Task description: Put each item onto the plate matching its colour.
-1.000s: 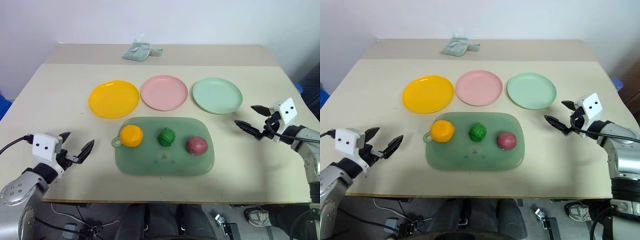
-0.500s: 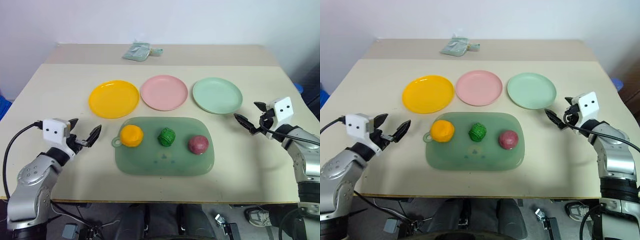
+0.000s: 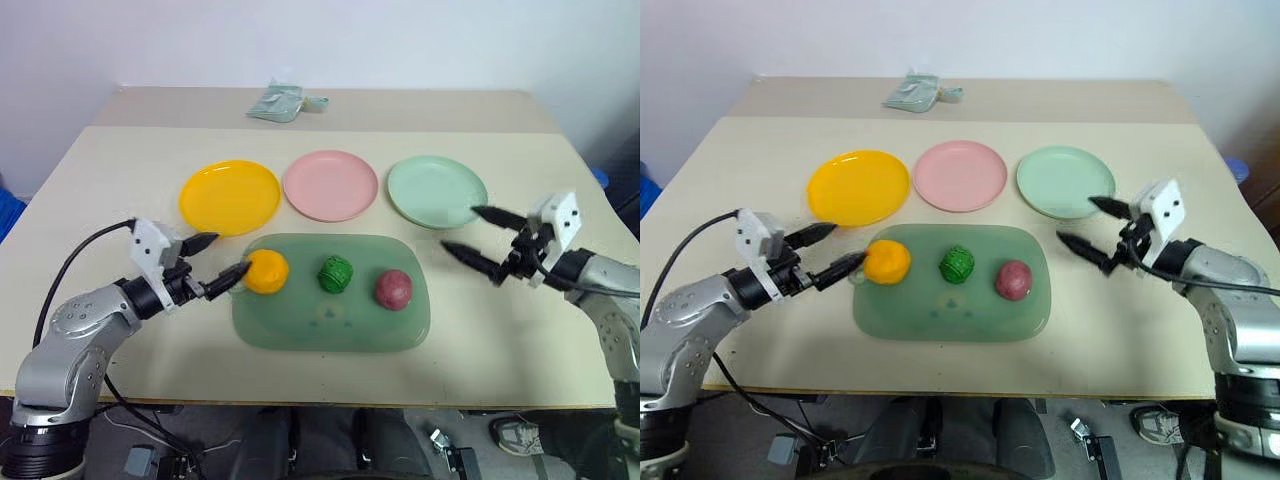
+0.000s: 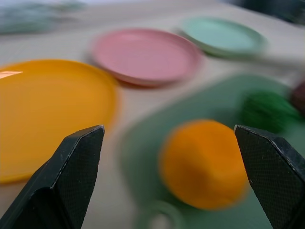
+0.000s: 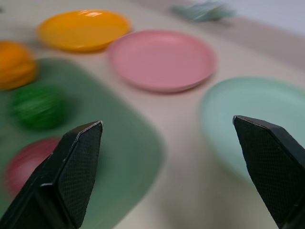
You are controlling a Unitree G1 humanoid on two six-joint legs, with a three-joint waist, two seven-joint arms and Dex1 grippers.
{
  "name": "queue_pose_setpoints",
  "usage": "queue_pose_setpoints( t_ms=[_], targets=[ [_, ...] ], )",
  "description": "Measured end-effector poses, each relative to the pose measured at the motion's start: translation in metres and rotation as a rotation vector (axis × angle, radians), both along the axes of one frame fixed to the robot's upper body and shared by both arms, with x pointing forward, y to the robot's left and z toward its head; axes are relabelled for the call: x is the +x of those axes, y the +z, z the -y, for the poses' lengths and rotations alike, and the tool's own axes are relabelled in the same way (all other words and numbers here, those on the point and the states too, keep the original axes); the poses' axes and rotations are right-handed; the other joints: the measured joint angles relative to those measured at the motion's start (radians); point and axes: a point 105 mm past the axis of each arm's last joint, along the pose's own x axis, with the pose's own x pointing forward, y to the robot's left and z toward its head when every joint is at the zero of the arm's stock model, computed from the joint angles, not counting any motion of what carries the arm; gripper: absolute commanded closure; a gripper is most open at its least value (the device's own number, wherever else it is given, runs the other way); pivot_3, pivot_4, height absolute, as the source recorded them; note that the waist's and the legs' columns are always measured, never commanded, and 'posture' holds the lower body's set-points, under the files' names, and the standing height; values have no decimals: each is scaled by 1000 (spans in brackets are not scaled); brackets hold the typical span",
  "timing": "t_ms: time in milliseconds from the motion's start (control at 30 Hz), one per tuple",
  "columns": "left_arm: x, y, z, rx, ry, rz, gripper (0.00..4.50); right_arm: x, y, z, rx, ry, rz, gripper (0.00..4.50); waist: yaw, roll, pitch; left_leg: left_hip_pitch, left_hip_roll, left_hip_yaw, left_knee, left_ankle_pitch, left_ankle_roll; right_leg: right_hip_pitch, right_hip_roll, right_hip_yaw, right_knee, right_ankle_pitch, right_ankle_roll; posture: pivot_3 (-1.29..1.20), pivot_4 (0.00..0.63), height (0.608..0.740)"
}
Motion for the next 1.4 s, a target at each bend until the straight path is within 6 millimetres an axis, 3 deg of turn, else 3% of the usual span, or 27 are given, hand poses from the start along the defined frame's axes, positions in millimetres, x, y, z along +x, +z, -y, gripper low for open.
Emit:
queue_pose_setpoints(
  t_ms=[200,433,567,800,933,1100,1233,1300,1400],
  targets=[
    [14,-11,17,87,-89,-11,0,-3,-4,2,-14,13,-4,25,-1,0,0,0,0,0,0,0,0,-1,0,0,1,0,0,0,150,740],
    [25,-31,21,154,-100,-51,0,-15,-20,9,-23,-11,-40,25,2,0,0,-1,0,0,0,0,0,-1,0,0,1,0,0,0,150,740],
    [29,-31,23,148,-97,-45,1095,-21,-23,6,-33,-10,-41,0,0,0,0,0,0,0,0,0,0,-1,0,0,1,0,0,0,150,740],
    [31,-29,21,112,-81,-53,1204,-23,-18,0,-46,-2,-18,0,0,0,0,0,0,0,0,0,0,-1,0,0,1,0,0,0,150,740],
    [47,-8,12,20,22,2,1204,-18,-11,-6,-46,6,1,0,2,0,0,-1,0,0,1,0,0,-1,0,0,2,0,0,0,150,740],
    [98,21,-25,30,378,122,1204,-13,-1,-23,-28,46,36,0,14,-1,0,-1,-1,0,2,1,0,-1,1,0,2,0,1,0,150,740],
    [128,13,-45,7,612,59,1204,-12,6,-43,4,103,63,0,22,-1,1,-1,-2,0,3,2,-2,-2,3,-1,3,0,1,0,150,740],
    [137,3,-45,2,657,12,1204,-15,8,-59,21,159,71,0,25,-2,1,-2,-2,0,3,3,-4,-2,5,-1,3,1,1,0,150,740],
    [144,-8,-41,-7,671,-40,1204,-17,8,-66,31,176,68,0,24,-3,1,-2,-3,0,3,3,-4,-2,5,-1,3,1,2,0,150,740]
  ],
)
